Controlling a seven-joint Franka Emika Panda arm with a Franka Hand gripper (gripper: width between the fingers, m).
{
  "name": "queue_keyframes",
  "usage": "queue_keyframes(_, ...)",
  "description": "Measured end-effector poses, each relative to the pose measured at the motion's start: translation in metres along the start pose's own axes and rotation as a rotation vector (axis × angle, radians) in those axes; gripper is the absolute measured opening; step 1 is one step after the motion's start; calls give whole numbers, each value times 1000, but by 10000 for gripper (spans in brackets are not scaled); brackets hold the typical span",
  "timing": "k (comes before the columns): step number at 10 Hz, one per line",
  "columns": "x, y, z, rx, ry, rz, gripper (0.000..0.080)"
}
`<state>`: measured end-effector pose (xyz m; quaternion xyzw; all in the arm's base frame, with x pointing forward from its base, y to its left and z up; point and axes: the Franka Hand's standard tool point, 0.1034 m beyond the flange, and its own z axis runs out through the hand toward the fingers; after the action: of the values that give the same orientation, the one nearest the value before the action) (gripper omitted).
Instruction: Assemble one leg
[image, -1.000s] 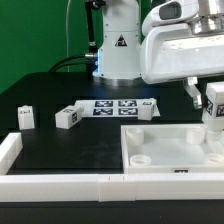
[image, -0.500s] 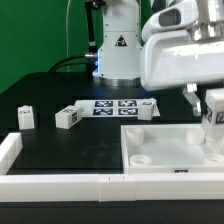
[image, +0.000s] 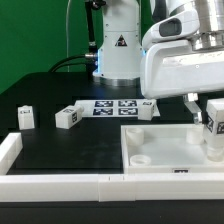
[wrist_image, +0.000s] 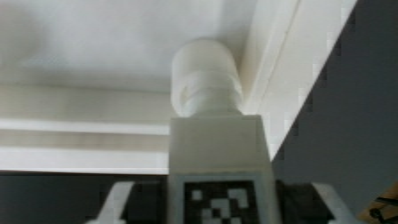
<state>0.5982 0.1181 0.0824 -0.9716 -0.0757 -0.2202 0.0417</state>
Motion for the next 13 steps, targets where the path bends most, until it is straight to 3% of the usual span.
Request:
queue_keyframes(8, -9, 2, 14, -9, 33, 2, 290)
queue_keyframes(13, -9, 3, 15, -14, 60, 2, 290)
